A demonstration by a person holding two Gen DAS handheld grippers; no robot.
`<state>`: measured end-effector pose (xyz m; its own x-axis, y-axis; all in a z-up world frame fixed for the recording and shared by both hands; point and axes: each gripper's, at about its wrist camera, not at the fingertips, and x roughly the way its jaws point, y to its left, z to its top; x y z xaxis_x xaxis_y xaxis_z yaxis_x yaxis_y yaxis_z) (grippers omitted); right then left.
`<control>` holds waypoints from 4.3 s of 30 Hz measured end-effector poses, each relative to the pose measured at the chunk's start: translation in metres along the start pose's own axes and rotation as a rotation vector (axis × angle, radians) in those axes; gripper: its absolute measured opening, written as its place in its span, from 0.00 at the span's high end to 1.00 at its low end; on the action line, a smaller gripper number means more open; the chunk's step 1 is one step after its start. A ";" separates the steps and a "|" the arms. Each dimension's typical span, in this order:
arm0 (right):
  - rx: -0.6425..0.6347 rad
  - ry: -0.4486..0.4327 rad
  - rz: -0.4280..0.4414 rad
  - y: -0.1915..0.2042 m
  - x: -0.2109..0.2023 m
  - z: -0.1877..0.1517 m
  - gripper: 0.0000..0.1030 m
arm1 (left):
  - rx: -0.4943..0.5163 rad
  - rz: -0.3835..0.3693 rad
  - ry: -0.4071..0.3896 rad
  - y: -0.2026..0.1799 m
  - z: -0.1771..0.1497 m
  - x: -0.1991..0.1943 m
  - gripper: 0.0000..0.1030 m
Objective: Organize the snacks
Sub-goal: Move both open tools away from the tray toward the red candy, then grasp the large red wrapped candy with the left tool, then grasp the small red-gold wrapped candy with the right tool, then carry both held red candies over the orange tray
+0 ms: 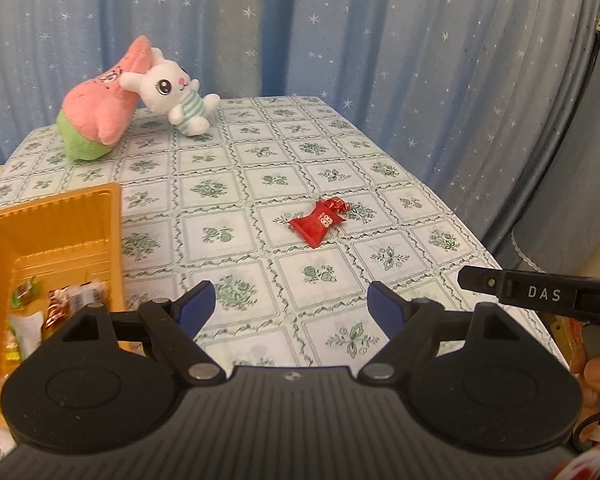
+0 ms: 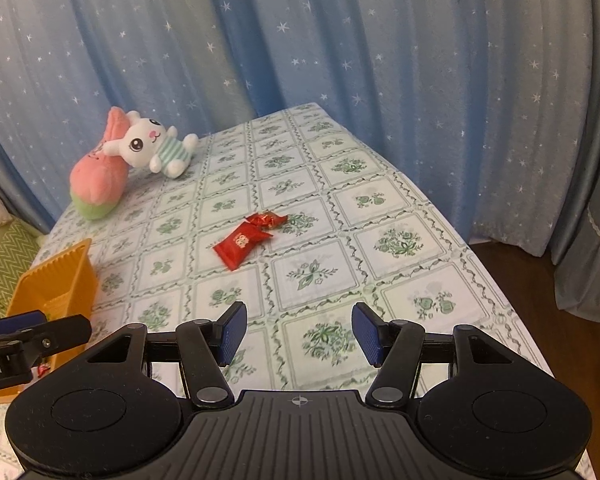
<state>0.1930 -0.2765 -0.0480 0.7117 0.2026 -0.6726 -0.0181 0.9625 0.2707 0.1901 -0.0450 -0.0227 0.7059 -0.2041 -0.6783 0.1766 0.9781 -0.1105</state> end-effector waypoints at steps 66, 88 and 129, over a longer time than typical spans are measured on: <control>-0.126 -0.020 0.024 -0.042 0.167 0.057 0.44 | 0.495 -0.148 0.151 -0.038 0.053 0.223 0.70; -0.270 -0.027 0.056 0.016 0.221 0.058 0.44 | 0.077 0.035 0.031 0.021 0.043 0.152 0.78; -0.233 -0.065 0.022 0.049 0.020 -0.024 0.67 | -0.024 0.029 0.023 0.012 -0.017 0.000 0.78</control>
<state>0.1896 -0.2206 -0.0647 0.7532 0.2194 -0.6202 -0.1907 0.9751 0.1134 0.1803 -0.0321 -0.0364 0.6947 -0.1753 -0.6976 0.1401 0.9842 -0.1078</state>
